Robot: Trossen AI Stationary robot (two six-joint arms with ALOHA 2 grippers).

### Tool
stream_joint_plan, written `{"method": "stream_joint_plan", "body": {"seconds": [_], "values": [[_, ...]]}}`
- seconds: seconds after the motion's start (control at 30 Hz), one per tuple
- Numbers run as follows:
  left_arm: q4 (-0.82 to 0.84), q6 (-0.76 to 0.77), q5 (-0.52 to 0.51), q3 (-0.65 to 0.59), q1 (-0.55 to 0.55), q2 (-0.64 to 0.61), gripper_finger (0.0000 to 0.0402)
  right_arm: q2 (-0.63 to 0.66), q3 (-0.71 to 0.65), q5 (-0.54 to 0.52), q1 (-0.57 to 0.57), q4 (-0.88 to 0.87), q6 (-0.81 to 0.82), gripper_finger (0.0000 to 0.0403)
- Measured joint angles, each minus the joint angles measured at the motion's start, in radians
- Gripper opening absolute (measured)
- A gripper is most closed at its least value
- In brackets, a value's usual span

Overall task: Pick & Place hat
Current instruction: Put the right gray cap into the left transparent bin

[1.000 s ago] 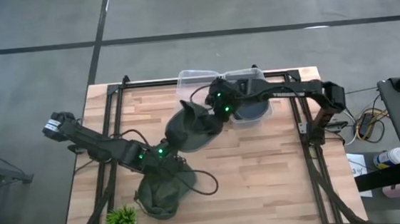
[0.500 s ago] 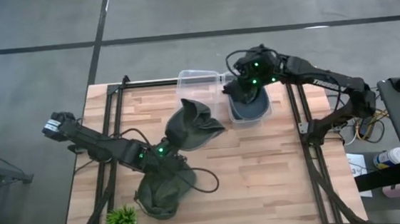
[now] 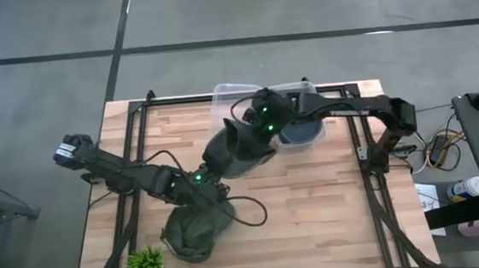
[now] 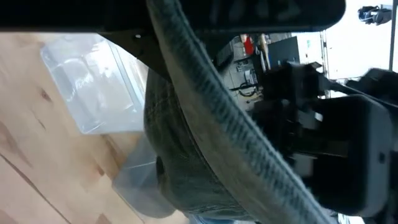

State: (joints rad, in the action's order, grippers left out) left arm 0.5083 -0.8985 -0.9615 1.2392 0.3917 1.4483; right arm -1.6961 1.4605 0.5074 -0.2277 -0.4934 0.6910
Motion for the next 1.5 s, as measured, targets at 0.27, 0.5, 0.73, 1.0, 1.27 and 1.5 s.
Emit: {"method": "stream_joint_plan", "body": {"seconds": [0.27,0.5,0.73,1.0,1.27,1.5], "values": [[-0.002,0.014,-0.006,0.0,0.0,0.0,0.001,-0.05,0.072,0.069,0.017,-0.001,-0.059,0.0109],[0.007,0.045,-0.014,0.0,-0.009,0.0,0.001,0.048,0.158,0.051,-0.037,-0.127,-0.114,0.0109],[0.017,0.082,-0.146,0.0,-0.084,0.001,0.001,0.185,0.215,-0.273,-0.05,-0.346,-0.165,0.0109],[0.024,0.16,-0.071,0.004,-0.311,0.014,0.001,0.33,0.178,-0.439,-0.047,-0.394,-0.102,0.0109],[0.23,0.332,0.211,0.154,-0.442,0.171,0.001,0.386,0.125,-0.488,-0.047,-0.427,-0.038,0.0109],[0.418,0.507,0.244,0.39,-0.459,0.373,0.001,0.383,0.096,-0.501,-0.047,-0.446,-0.028,0.0109]]}}
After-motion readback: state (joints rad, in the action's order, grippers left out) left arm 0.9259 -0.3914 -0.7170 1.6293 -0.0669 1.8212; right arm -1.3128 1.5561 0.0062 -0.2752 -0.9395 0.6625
